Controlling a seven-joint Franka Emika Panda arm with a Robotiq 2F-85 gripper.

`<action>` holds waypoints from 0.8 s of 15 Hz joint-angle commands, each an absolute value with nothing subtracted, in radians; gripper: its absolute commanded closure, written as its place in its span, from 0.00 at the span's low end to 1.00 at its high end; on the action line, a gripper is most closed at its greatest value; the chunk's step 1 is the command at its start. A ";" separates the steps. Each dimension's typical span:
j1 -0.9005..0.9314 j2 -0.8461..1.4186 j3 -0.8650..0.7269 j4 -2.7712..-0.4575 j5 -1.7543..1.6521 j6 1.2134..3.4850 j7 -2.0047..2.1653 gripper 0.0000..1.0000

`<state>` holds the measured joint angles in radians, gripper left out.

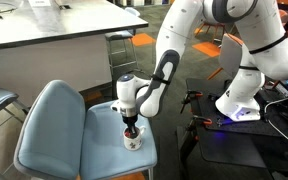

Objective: Remove the marker from the mug and put it on the chair

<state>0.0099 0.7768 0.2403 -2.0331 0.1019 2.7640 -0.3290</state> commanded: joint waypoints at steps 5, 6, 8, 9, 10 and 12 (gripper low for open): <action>-0.024 0.782 0.259 -2.057 0.063 2.840 -0.329 0.97; -0.025 0.771 0.259 -2.070 0.061 2.846 -0.326 0.95; -0.028 0.745 0.263 -2.097 0.062 2.853 -0.322 0.95; -0.027 0.727 0.263 -2.114 0.064 2.853 -0.315 0.95; -0.029 0.705 0.267 -2.131 0.066 2.846 -0.312 0.95; -0.039 0.651 0.284 -2.166 0.079 2.826 -0.306 0.95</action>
